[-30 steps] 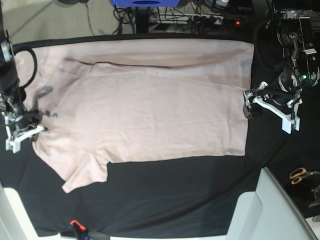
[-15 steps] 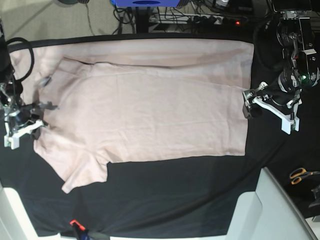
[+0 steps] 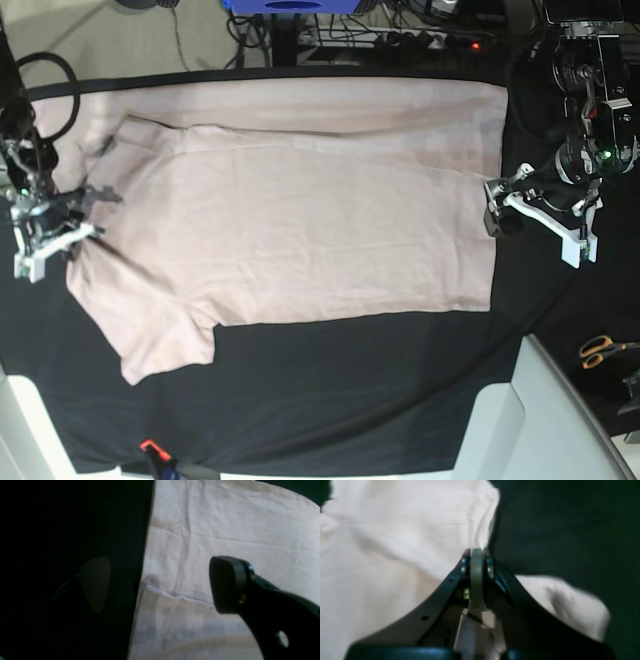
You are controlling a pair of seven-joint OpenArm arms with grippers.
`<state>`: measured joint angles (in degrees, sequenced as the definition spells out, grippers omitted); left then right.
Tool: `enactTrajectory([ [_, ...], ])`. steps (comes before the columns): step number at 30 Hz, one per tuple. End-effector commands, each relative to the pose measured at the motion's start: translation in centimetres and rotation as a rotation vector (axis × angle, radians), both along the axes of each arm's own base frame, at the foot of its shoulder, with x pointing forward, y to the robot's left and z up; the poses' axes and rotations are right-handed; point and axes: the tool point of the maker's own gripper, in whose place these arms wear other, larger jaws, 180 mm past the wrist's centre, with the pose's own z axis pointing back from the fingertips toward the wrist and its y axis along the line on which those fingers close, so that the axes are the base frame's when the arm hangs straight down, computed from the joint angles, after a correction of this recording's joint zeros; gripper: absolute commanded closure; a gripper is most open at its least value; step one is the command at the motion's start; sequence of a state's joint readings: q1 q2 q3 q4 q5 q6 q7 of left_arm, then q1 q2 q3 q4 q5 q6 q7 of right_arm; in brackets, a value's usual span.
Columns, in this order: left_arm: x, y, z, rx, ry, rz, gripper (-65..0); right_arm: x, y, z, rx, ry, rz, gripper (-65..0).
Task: Fold the T-shirt properly
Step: 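Move the left gripper to the hem corner and grasp it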
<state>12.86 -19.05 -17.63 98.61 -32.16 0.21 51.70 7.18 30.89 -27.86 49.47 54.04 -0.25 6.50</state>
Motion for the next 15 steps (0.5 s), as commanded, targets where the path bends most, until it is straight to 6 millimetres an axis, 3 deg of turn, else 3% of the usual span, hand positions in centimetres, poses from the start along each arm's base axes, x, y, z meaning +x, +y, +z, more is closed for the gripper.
enactTrajectory([
  [1, 0.8, 0.5, 1.1, 0.013, -0.041, 0.002, -59.9, 0.9, -0.4, 1.5, -0.005, -0.050, 0.003, 0.0],
  [6, 0.9, 0.5, 1.2, 0.013, -0.042, 0.001, -59.9, 0.7, 1.2, 2.3, 0.003, -0.056, 0.022, -3.6],
  [9, 0.9, 0.5, 1.2, 0.013, -0.042, 0.001, -59.9, 0.9, 0.9, 3.7, 0.003, -0.036, -0.005, -16.8],
  [13, 0.9, 0.4, 1.1, 0.013, -0.041, -0.001, -59.9, 1.8, -0.3, 7.0, 0.052, -0.097, -0.063, -36.3],
  [15, 0.9, 0.6, 1.2, 0.014, -0.044, 0.005, -59.9, 2.1, -1.5, 7.8, 0.067, -0.089, -0.095, -40.5],
])
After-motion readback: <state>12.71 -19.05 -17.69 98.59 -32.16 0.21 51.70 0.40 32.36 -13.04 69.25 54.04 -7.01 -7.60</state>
